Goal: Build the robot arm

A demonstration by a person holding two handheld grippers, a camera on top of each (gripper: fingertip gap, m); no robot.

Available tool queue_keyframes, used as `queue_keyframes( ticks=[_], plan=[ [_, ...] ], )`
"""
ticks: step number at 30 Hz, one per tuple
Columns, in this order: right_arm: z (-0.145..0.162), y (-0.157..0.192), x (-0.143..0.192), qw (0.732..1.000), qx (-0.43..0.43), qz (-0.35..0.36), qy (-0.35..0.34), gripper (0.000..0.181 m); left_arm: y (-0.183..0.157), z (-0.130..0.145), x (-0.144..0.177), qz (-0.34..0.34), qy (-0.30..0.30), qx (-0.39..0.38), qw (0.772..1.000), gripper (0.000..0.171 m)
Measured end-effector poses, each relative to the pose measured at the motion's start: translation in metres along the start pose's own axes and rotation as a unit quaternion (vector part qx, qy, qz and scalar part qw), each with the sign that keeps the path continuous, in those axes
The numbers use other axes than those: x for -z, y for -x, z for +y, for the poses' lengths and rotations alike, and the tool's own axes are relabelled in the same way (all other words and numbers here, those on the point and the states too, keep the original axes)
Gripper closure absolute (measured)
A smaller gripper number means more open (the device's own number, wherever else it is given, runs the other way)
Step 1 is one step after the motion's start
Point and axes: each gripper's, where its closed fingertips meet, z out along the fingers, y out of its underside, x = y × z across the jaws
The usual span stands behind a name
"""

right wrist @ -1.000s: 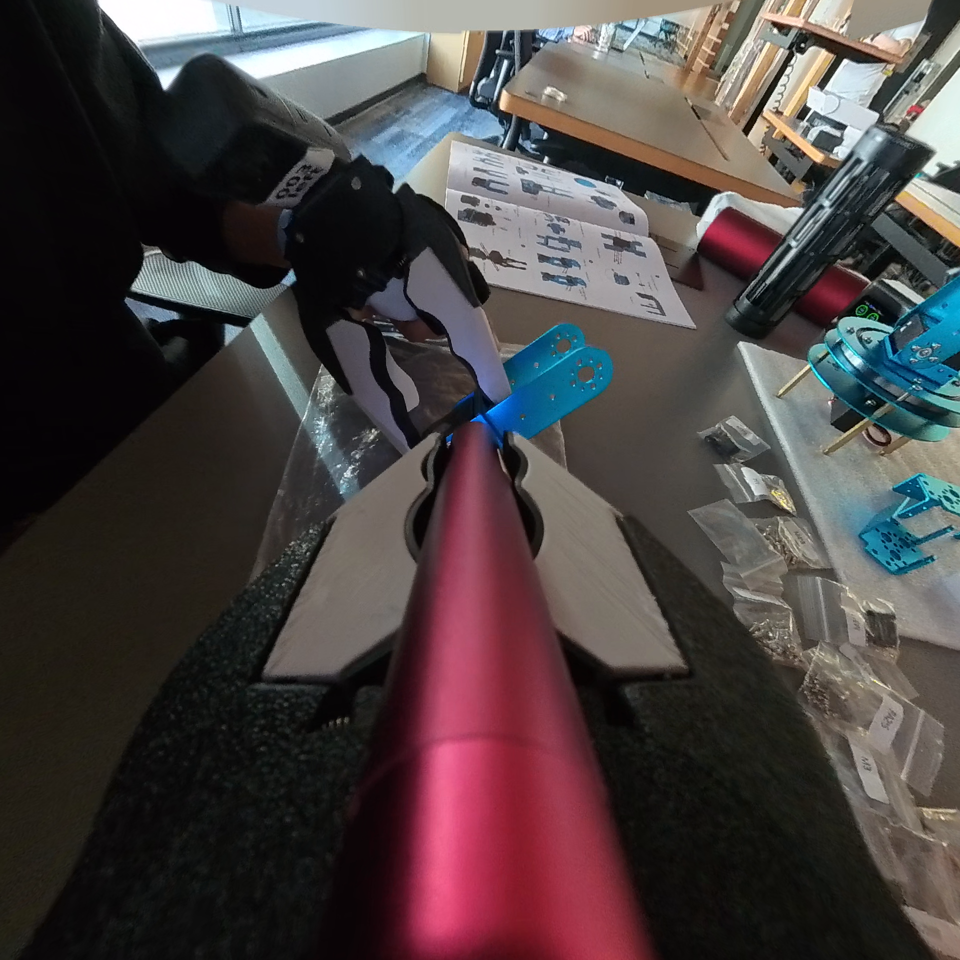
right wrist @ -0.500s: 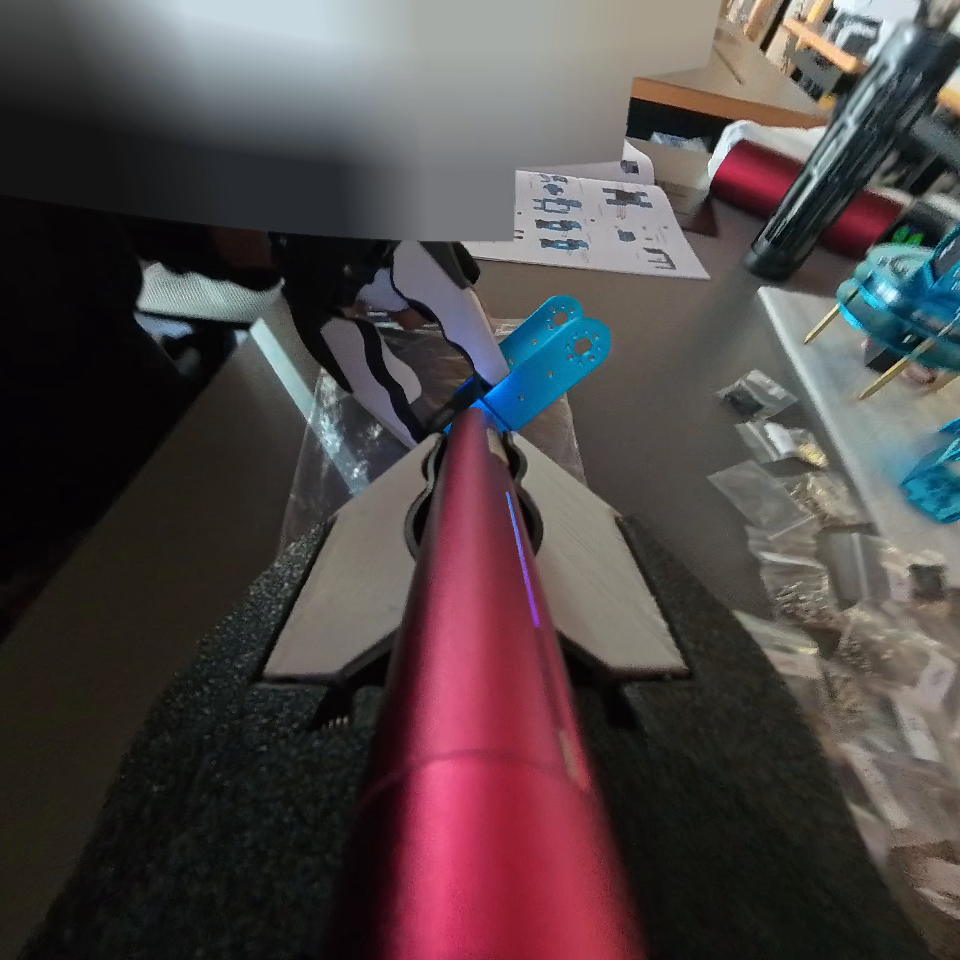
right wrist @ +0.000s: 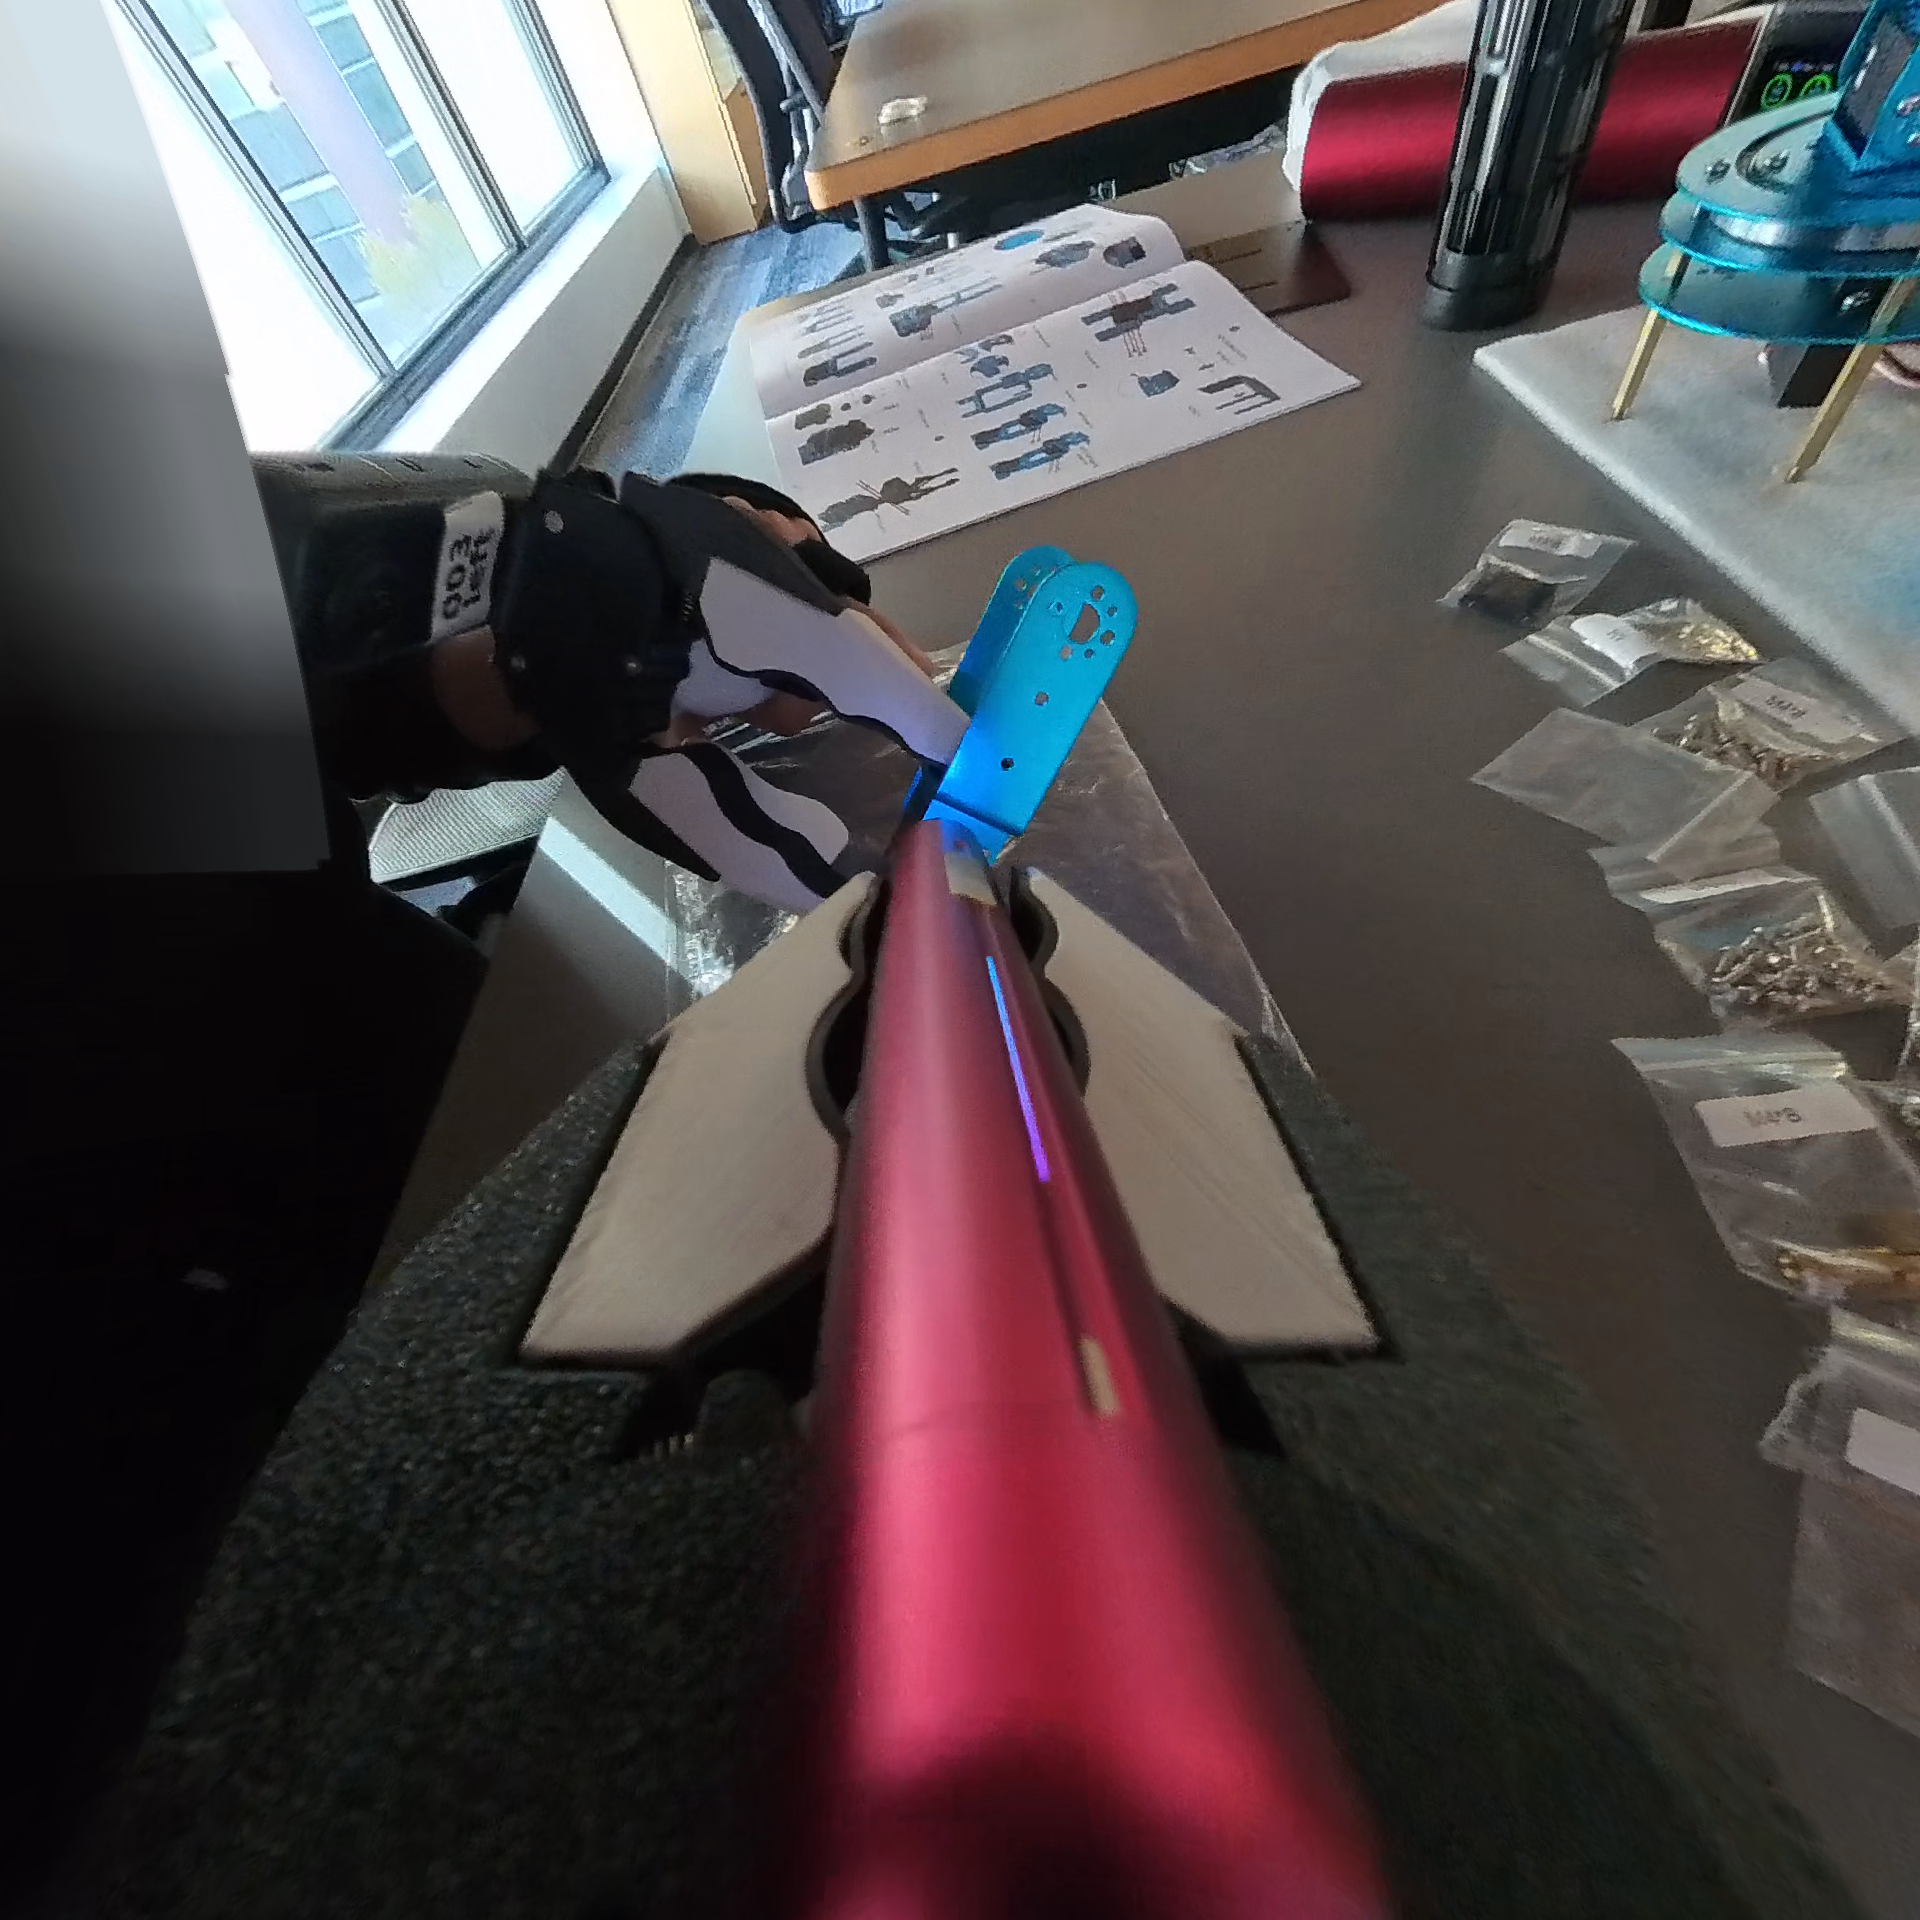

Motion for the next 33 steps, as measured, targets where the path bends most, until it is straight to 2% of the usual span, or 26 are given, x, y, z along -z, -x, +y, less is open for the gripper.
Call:
queue_keyframes(
  ticks=[8, 12, 15, 19, 25, 30, 33],
  plan=[
    [-0.001, 0.001, 0.006, 0.999, -0.032, -0.015, -0.002, 0.158, 0.000, 0.000, 0.000, -0.003, -0.002, -0.003, 1.000, 0.116],
    [-0.004, 0.006, 0.007, 0.998, -0.052, -0.033, -0.016, 0.153, 0.000, 0.000, 0.001, -0.003, -0.001, -0.001, 1.000, 0.116],
    [-0.004, 0.006, 0.007, 1.000, -0.005, -0.016, -0.018, 0.159, 0.000, 0.000, 0.000, -0.002, -0.001, -0.001, 1.000, 0.116],
    [-0.003, 0.007, 0.007, 0.996, 0.082, 0.002, -0.017, 0.159, 0.000, 0.000, 0.001, -0.002, -0.001, -0.001, 1.000, 0.116],
    [0.001, 0.011, 0.008, 0.970, 0.243, 0.014, -0.012, 0.159, 0.000, 0.001, 0.001, -0.001, 0.000, 0.000, 1.000, 0.116],
    [0.000, 0.009, 0.006, 0.974, 0.226, 0.009, -0.006, 0.159, 0.000, 0.003, 0.002, 0.011, 0.003, 0.011, 1.000, 0.116],
    [0.000, 0.005, 0.004, 0.984, 0.180, 0.004, -0.004, 0.159, 0.000, 0.004, 0.002, 0.021, 0.003, 0.020, 1.000, 0.116]
  ],
)
